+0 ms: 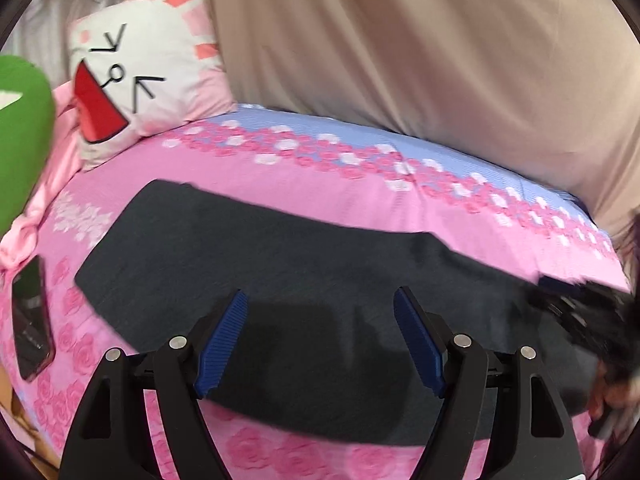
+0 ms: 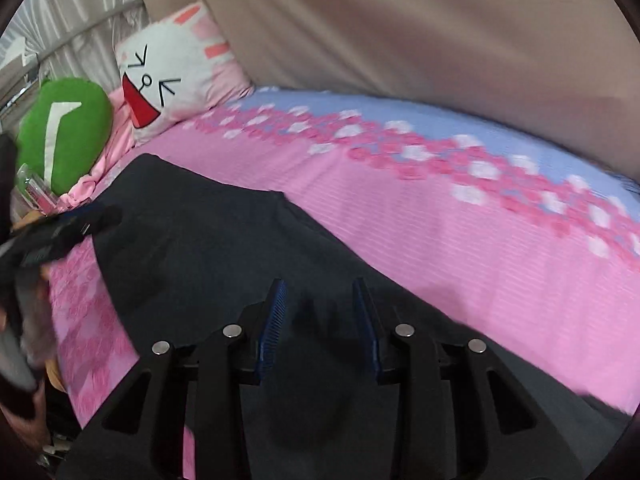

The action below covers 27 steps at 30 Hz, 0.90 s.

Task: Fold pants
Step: 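Release the sweatpants with both grippers and lay them flat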

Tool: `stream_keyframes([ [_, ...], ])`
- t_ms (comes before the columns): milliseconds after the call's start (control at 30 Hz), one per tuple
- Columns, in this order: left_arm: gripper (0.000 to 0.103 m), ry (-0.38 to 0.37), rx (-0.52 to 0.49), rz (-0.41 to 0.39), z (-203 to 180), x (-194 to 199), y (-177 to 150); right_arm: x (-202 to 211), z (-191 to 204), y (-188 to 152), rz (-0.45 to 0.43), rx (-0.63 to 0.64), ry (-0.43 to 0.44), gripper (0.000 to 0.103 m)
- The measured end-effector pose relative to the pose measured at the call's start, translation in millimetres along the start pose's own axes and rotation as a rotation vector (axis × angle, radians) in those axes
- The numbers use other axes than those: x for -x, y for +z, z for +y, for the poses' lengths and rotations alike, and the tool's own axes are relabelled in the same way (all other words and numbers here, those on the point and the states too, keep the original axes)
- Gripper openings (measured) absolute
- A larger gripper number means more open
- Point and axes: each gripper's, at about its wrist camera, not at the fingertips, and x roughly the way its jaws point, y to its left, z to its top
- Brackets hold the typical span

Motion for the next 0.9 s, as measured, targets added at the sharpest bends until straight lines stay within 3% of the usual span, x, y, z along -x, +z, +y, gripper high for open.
stream_keyframes([
  [167,0.073,0.025,0.012,-0.092,21,5,-23,-57,22,23,0.055,0.044,-0.053,0.030],
  [200,0.073,0.042,0.001,-0.114,21,5,-26,-61,25,28,0.050,0.066,-0.101,0.010],
  [233,0.073,0.075,-0.018,-0.145,20,5,-29,-60,25,31,0.044,0.072,-0.111,0.004],
  [300,0.073,0.095,-0.032,-0.161,19,3,-34,-55,26,41,-0.005,0.063,-0.123,0.002],
  [400,0.075,0.069,-0.033,-0.135,18,-2,-32,-63,13,41,0.013,0.047,-0.173,0.000],
  [533,0.076,0.045,0.004,-0.131,26,-2,-32,-8,-2,32,-0.122,-0.051,-0.156,0.006],
  [667,0.077,0.067,0.011,-0.145,26,0,-33,69,-30,-20,-0.220,-0.143,-0.185,0.012],
  [733,0.077,0.117,-0.002,-0.161,21,3,-34,109,-68,-64,-0.244,-0.244,-0.231,0.028],
  [800,0.077,0.149,-0.009,-0.181,15,8,-36,151,-111,-113,-0.259,-0.354,-0.350,0.036],
  [900,0.077,0.074,0.049,-0.188,6,17,-41,219,-185,-194,-0.251,-0.556,-0.563,0.037],
])
